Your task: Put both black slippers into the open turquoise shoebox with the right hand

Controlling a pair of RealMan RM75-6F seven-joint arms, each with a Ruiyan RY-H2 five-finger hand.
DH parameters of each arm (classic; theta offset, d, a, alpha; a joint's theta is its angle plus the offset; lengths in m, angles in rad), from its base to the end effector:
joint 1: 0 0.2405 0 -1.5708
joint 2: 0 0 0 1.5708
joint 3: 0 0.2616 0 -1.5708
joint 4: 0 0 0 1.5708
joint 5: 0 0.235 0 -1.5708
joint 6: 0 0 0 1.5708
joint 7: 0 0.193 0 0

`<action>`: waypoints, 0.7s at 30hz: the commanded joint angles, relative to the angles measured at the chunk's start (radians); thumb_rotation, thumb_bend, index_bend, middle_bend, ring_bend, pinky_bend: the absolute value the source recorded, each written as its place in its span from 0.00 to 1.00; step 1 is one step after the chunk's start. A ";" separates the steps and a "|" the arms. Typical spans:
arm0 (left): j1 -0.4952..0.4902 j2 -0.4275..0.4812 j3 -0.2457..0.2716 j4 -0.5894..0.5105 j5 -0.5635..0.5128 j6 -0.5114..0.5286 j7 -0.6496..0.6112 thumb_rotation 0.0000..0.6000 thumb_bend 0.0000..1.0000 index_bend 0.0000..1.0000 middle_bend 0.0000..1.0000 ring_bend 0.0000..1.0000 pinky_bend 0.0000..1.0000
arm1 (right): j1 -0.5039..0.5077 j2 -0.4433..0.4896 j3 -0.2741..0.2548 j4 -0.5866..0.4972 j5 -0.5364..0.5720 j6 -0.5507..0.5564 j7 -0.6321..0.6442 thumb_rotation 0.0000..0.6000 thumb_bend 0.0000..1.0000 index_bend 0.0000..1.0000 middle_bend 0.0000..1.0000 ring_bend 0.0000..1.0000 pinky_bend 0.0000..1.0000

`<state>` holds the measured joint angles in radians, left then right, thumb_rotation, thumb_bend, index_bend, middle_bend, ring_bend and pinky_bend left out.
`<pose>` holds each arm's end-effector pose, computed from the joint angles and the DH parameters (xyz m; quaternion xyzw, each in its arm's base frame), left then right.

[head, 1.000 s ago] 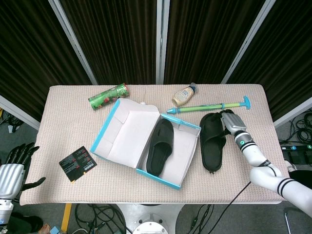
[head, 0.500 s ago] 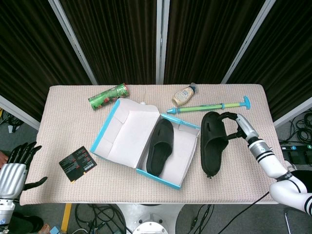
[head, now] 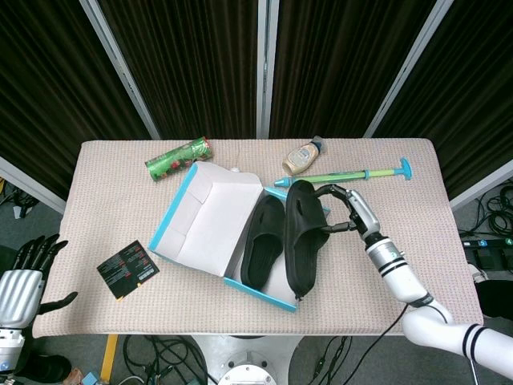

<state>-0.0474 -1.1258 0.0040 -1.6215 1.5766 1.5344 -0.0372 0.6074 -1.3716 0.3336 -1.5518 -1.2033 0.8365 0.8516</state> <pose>-0.3189 0.2072 0.1285 -0.5998 -0.4000 -0.4056 0.5619 -0.1662 -0.4142 0.0103 0.4040 -0.7113 0.5506 0.1667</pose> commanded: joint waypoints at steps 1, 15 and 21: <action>-0.002 -0.002 0.000 0.003 -0.001 -0.004 -0.002 1.00 0.06 0.14 0.06 0.02 0.09 | 0.002 -0.125 0.000 0.001 0.105 0.084 -0.118 1.00 0.06 0.38 0.43 0.14 0.00; -0.005 -0.014 0.001 0.027 -0.002 -0.011 -0.026 1.00 0.06 0.14 0.06 0.02 0.09 | -0.008 -0.348 -0.009 0.132 0.179 0.213 -0.338 1.00 0.07 0.33 0.40 0.12 0.00; -0.004 -0.016 0.000 0.033 -0.002 -0.006 -0.033 1.00 0.06 0.14 0.06 0.02 0.09 | 0.014 -0.376 0.018 0.236 0.171 0.178 -0.353 1.00 0.07 0.30 0.36 0.09 0.00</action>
<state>-0.0514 -1.1414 0.0039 -1.5888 1.5750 1.5281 -0.0706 0.6123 -1.7389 0.3398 -1.3423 -1.0274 1.0305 0.4997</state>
